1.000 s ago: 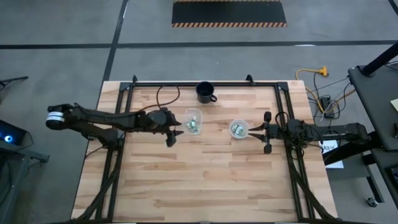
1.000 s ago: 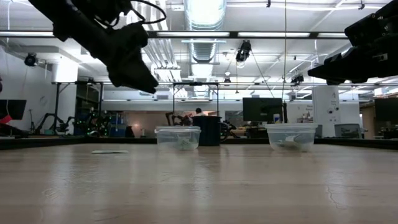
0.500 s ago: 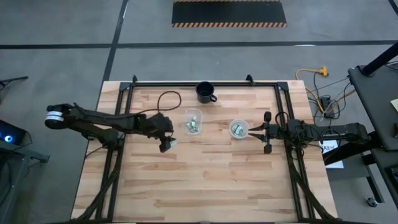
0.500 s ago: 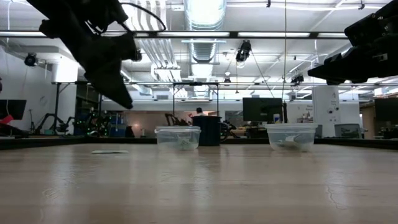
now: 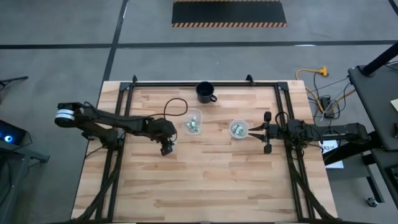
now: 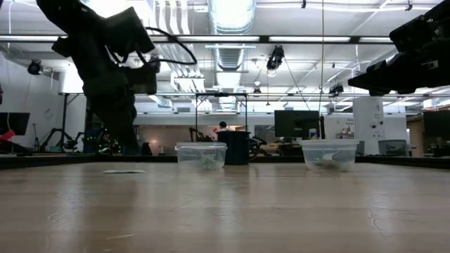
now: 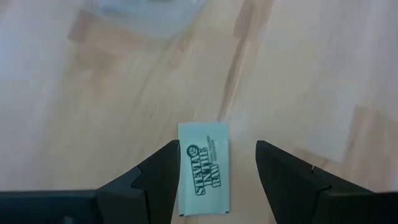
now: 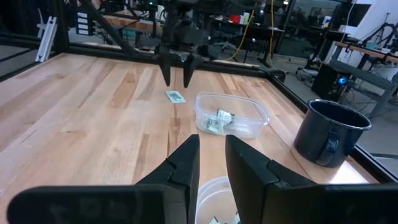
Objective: Pick and place items into bin
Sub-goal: Put the green stevia packet into the left transparent bin
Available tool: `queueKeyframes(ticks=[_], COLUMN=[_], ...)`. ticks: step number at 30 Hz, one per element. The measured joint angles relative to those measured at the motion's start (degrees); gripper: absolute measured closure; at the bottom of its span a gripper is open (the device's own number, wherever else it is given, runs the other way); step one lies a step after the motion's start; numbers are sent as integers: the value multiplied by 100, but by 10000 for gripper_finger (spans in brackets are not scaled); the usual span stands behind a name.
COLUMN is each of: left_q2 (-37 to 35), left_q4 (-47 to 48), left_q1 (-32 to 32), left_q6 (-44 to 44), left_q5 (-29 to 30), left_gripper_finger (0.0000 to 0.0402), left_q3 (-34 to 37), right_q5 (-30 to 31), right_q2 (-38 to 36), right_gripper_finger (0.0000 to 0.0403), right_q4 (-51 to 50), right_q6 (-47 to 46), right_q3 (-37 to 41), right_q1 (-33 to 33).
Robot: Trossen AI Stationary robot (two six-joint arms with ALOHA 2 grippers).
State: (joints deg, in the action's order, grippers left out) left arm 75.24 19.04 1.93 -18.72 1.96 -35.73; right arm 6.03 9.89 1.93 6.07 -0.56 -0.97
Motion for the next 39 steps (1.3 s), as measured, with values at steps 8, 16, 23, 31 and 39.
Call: queueKeyframes(ticks=[8, 16, 23, 31, 39], left_q2=[525, 992, 1056, 984, 1016], left_q4=[-4, -29, -43, -47, -68], left_q1=[3, 4, 10, 194, 269], left_q6=[-33, -37, -46, -72, -317], left_q5=[-6, 9, -63, -452, -568], left_gripper_finger=[210, 210, 210, 210, 210], left_q3=[-2, -29, -21, -13, -5], right_q5=[1, 1, 1, -1, 1], right_q2=[0, 0, 0, 0, 0], right_gripper_finger=[335, 335, 335, 335, 335], right_q4=[0, 0, 0, 0, 0], right_q6=[0, 0, 0, 0, 0], right_q3=[0, 0, 0, 0, 0], right_q1=[2, 0, 0, 2, 0])
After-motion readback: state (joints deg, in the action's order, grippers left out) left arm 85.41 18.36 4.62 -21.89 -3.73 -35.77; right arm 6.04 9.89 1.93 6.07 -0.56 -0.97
